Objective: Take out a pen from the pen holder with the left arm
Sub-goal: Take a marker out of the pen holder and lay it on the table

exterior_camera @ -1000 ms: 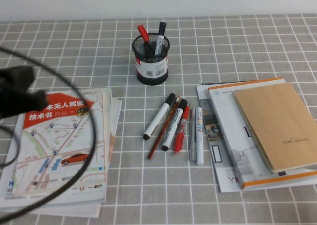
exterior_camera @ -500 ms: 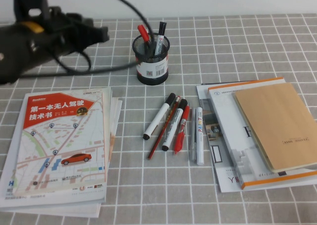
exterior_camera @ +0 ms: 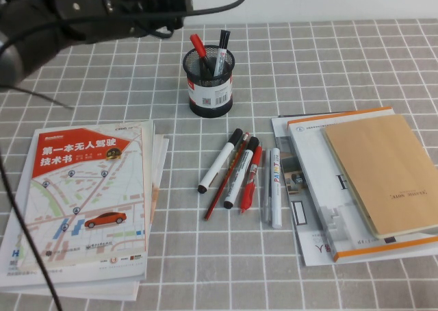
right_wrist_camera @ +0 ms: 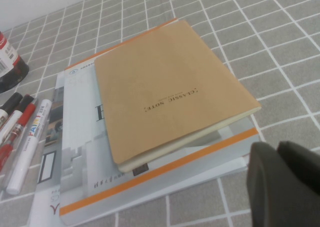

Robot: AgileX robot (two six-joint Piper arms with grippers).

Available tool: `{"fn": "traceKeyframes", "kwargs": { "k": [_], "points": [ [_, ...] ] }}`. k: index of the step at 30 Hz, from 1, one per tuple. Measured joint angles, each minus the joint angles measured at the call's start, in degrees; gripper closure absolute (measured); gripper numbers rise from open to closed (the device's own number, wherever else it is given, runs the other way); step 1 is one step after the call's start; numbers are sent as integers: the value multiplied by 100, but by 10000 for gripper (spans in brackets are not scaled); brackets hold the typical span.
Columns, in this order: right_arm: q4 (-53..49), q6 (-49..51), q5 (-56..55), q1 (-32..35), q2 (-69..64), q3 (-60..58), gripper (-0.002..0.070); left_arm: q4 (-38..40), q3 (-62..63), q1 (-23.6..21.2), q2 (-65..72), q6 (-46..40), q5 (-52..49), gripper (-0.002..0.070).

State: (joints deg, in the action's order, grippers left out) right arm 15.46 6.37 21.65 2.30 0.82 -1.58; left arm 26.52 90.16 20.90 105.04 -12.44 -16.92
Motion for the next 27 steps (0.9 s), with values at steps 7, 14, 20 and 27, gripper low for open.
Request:
{"fn": "traceKeyframes", "kwargs": {
  "k": [7,14,20,27],
  "points": [
    [0,0,0,0,0,0,689,744,645,0,871,-332,-138,194],
    [0,0,0,0,0,0,689,1728,1035,0,1397,-1543,-100,207],
    [0,0,0,0,0,0,689,1989,1182,4,1678,-1874,156,211],
    [0,0,0,0,0,0,689,2070,1193,4,1902,-2164,364,211]
  ]
}}
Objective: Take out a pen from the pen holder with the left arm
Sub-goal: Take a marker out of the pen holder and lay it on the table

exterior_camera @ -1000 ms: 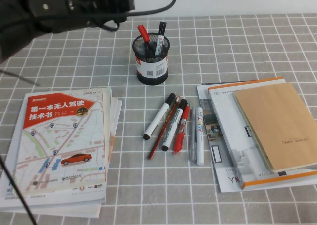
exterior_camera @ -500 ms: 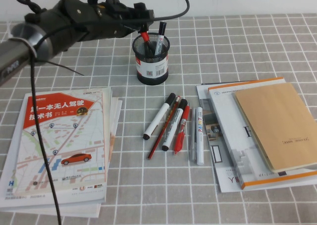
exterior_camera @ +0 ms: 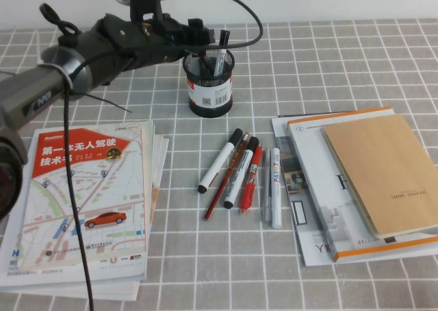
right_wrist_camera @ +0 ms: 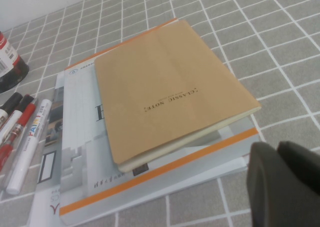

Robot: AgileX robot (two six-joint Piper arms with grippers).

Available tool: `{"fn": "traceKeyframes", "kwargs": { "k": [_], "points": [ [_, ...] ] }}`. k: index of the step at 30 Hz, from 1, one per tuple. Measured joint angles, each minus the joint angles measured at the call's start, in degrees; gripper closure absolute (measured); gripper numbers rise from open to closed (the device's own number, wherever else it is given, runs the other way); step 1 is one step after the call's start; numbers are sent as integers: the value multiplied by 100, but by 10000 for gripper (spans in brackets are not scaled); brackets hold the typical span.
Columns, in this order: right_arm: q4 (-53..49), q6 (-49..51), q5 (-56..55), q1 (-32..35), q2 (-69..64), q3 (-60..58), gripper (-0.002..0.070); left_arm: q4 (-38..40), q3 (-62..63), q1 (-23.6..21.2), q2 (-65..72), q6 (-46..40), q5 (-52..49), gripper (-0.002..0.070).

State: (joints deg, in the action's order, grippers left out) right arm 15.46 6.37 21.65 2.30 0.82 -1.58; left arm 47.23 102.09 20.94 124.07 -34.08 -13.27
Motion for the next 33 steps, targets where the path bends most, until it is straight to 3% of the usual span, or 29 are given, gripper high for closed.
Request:
{"fn": "traceKeyframes", "kwargs": {
  "k": [22,25,30,33],
  "points": [
    [0,0,0,0,0,0,689,521,461,0,538,-129,336,225],
    [0,0,0,0,0,0,689,528,594,0,590,-129,326,279],
    [0,0,0,0,0,0,689,528,626,0,602,-170,242,496],
    [0,0,0,0,0,0,689,589,629,0,636,-256,189,585]
  ]
}}
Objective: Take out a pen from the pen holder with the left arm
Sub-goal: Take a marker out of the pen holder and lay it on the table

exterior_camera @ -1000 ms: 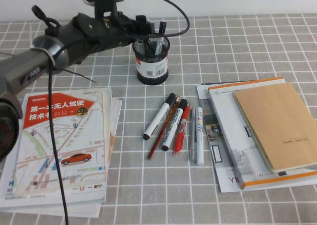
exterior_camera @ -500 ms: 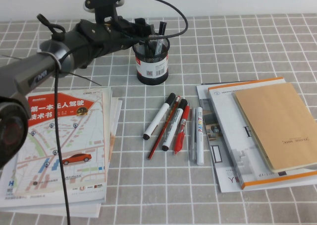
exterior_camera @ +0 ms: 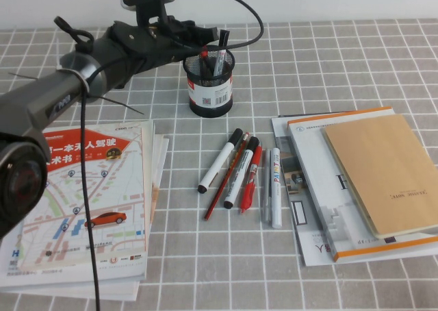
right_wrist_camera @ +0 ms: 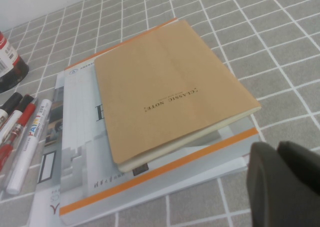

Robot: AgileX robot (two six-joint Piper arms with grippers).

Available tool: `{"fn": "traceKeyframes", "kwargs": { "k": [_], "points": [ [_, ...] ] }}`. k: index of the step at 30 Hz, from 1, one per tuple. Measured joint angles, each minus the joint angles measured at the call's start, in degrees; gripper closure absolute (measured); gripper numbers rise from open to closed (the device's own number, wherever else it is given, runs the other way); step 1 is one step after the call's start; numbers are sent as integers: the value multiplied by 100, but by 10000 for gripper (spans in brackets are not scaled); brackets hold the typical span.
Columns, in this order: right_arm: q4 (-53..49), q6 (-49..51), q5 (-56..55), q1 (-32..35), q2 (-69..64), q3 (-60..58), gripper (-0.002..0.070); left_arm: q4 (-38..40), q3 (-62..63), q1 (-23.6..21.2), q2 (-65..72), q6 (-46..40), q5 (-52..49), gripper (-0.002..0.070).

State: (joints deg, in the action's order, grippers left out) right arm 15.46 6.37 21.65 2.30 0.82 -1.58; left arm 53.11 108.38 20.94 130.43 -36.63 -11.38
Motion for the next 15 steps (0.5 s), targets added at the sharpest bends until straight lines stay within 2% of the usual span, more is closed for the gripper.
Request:
{"fn": "traceKeyframes", "kwargs": {
  "k": [15],
  "points": [
    [0,0,0,0,0,0,689,-51,42,0,-306,-584,-347,594]
  ]
}}
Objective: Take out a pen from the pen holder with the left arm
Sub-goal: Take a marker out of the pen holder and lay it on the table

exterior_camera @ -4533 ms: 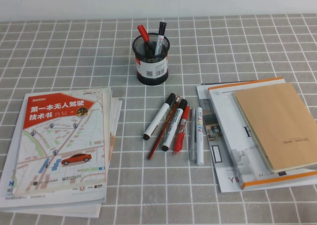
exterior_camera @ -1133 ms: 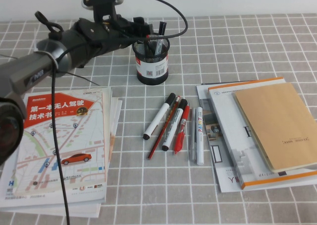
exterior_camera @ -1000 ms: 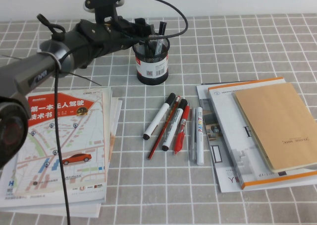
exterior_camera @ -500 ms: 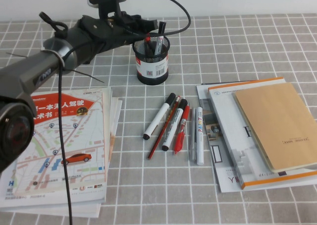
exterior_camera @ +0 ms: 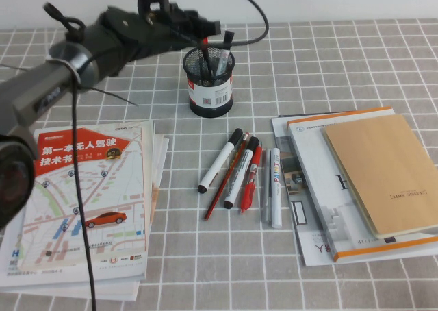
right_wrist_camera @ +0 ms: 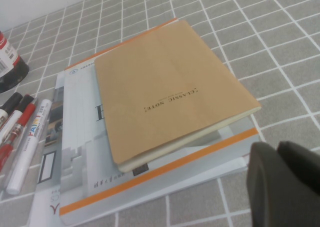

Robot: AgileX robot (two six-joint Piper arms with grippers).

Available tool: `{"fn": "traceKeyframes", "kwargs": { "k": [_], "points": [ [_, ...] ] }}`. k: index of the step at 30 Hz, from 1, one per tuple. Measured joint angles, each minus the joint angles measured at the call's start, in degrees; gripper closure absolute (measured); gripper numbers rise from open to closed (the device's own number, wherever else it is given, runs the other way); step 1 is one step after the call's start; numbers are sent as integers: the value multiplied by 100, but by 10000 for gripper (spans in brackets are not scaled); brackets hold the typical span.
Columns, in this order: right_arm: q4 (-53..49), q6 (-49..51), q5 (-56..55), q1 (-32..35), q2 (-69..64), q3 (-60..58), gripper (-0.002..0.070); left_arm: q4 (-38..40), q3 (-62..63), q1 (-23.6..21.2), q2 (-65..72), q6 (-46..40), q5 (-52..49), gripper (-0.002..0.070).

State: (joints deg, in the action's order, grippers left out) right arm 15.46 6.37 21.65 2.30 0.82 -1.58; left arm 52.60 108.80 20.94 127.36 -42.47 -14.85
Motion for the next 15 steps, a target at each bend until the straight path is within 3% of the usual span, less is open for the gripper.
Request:
{"fn": "traceKeyframes", "kwargs": {
  "k": [12,15],
  "points": [
    [0,0,0,0,0,0,689,-724,0,0,-1078,21,-991,595],
    [0,0,0,0,0,0,689,-1275,0,0,-1436,280,-1318,596]
  ]
}}
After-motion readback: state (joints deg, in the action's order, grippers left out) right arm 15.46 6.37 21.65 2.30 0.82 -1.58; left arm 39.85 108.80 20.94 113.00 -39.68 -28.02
